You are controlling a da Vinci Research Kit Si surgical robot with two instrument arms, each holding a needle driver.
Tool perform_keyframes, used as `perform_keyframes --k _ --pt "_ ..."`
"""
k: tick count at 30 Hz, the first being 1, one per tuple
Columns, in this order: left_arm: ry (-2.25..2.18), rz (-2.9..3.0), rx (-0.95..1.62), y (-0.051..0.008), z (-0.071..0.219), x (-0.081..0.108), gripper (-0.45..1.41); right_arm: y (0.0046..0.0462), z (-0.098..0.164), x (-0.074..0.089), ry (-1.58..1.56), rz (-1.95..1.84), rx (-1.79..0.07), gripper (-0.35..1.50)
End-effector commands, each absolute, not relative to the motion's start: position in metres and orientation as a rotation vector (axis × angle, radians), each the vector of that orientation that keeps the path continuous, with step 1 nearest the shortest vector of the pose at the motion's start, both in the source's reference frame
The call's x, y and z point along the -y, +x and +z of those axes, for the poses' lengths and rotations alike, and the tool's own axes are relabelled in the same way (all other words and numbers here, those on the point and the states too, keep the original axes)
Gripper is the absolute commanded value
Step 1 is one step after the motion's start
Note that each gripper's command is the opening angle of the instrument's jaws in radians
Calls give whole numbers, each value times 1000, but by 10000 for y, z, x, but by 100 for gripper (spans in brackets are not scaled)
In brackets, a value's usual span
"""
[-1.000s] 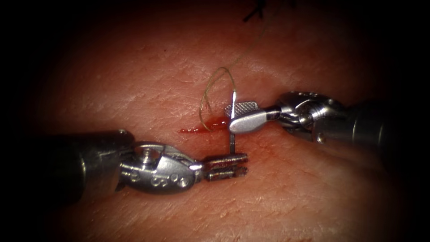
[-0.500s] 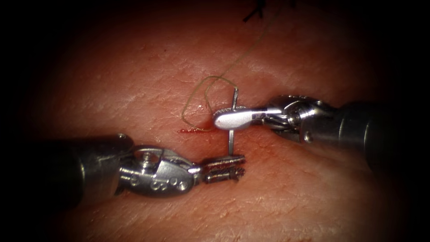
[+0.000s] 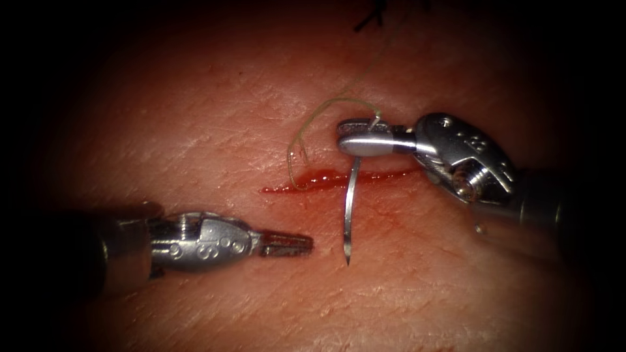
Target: Wound Closure
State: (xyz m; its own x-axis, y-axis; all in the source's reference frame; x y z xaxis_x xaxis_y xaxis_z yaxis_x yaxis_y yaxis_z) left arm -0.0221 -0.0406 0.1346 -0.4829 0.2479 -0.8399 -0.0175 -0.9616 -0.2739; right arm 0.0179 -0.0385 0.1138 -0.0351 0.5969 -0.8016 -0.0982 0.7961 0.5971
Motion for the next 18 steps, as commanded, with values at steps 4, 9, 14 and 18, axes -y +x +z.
perform_keyframes --k 4,9,14,18 --pt "-1462 2508 395 -218 1373 399 -45 186 1142 386 316 526 -1519 -35" --pt "-1428 2494 392 -211 1391 380 -45 192 1136 387 175 431 -1520 -35" --pt "-1420 2493 380 -212 1401 367 -45 198 1127 385 32 301 -1536 -35" --pt "-1418 2493 375 -215 1406 363 -45 203 1123 387 -81 204 -1542 -35"
